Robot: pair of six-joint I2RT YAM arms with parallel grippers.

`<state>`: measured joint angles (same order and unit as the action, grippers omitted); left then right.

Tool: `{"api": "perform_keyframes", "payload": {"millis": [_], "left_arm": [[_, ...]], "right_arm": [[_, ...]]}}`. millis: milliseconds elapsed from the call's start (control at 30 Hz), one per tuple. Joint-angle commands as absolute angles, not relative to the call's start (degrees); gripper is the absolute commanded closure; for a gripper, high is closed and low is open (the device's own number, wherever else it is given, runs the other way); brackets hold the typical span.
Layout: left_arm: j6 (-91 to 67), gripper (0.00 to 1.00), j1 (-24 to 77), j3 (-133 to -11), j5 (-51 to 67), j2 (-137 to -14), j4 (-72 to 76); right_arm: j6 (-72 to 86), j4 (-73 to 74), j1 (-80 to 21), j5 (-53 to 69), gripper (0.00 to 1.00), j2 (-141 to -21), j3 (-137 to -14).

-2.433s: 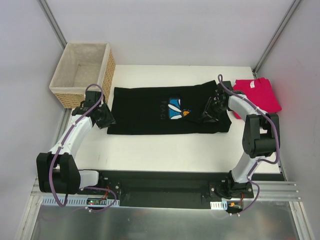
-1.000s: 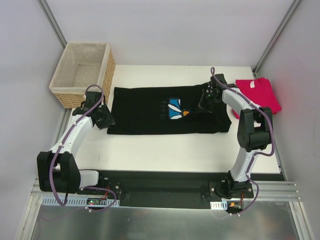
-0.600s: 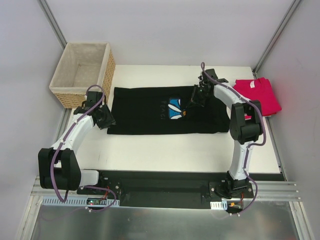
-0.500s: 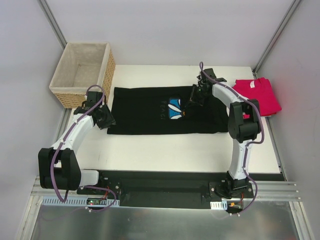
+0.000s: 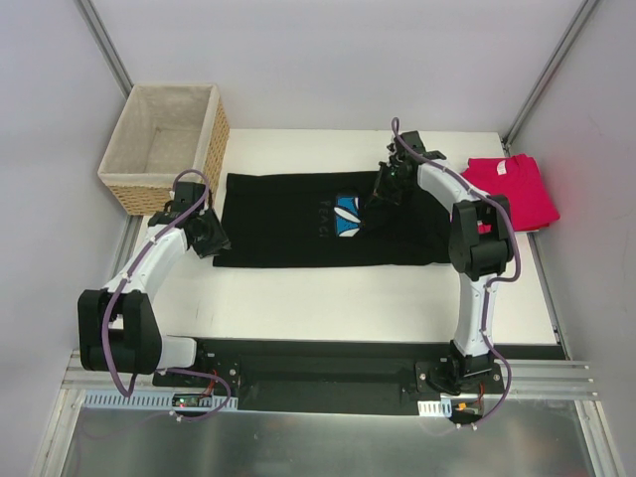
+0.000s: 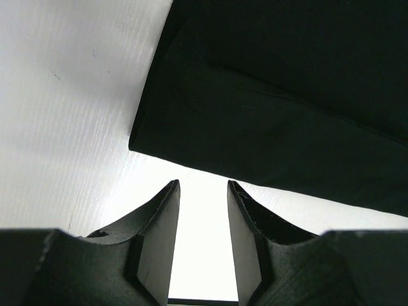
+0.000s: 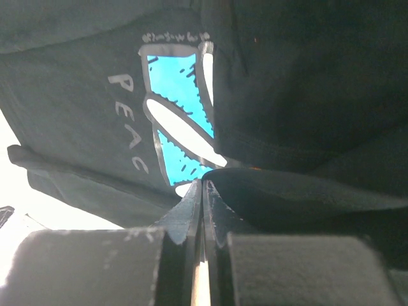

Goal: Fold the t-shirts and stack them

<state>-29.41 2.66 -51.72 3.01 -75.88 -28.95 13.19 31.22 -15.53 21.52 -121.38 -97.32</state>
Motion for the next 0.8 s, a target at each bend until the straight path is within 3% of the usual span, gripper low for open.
{"api": "perform_keyframes", "payload": {"millis": [0,400,467,500,600,767], "left_arm": [[-28.83,0.65,2.99,-52.29,4.39,-76.11,-28.83],[-28.21,0.64,2.99,-53.00,5.09,-77.08,-28.92],[-28.13,0.64,2.99,-52.91,5.27,-77.34,-28.92],[-28.13,0.64,2.99,-52.74,5.45,-77.52,-28.92],[-28.12,0.64,2.99,-52.38,5.62,-77.52,-29.00],[-28.12,0.64,2.99,-52.12,5.98,-77.69,-28.92]], "right_arm": [[12.57,28.57,-15.64,23.11,0.99,-122.96,-100.90],[11.34,18.72,-16.44,33.65,0.99,-128.05,-103.70],[10.37,18.37,-16.61,35.06,0.93,-129.54,-104.58],[10.11,18.28,-16.61,35.59,0.76,-129.99,-105.29],[8.88,17.32,-16.70,37.00,0.62,-130.34,-105.38],[6.16,5.64,-17.05,36.31,0.56,-120.43,-97.22]]}}
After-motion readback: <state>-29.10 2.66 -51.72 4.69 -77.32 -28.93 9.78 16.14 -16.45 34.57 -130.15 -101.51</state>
